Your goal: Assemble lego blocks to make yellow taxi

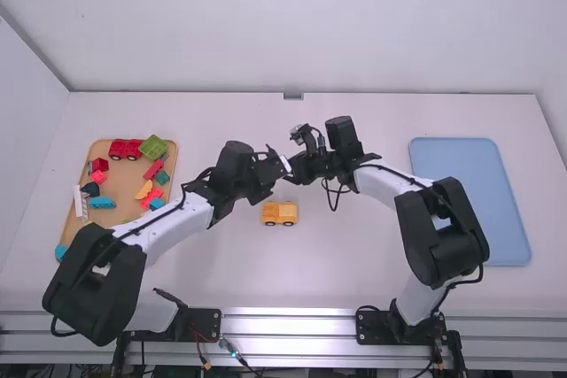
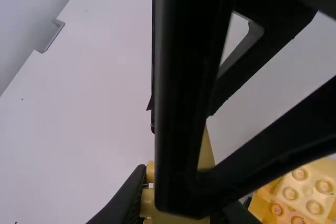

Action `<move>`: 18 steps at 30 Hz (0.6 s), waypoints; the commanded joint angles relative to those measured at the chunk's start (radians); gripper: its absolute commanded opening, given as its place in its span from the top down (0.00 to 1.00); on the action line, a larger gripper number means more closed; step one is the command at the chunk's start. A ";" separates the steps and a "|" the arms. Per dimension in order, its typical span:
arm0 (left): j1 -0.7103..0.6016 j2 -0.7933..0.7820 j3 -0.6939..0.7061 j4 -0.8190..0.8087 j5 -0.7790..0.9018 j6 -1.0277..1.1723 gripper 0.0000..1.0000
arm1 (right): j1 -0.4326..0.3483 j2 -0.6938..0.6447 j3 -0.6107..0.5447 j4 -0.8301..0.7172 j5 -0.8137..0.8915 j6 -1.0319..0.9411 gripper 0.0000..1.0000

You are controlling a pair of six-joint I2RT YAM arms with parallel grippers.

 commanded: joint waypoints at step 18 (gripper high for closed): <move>-0.008 -0.022 -0.002 0.023 0.011 -0.001 0.07 | 0.014 0.004 0.011 -0.010 -0.002 -0.009 0.71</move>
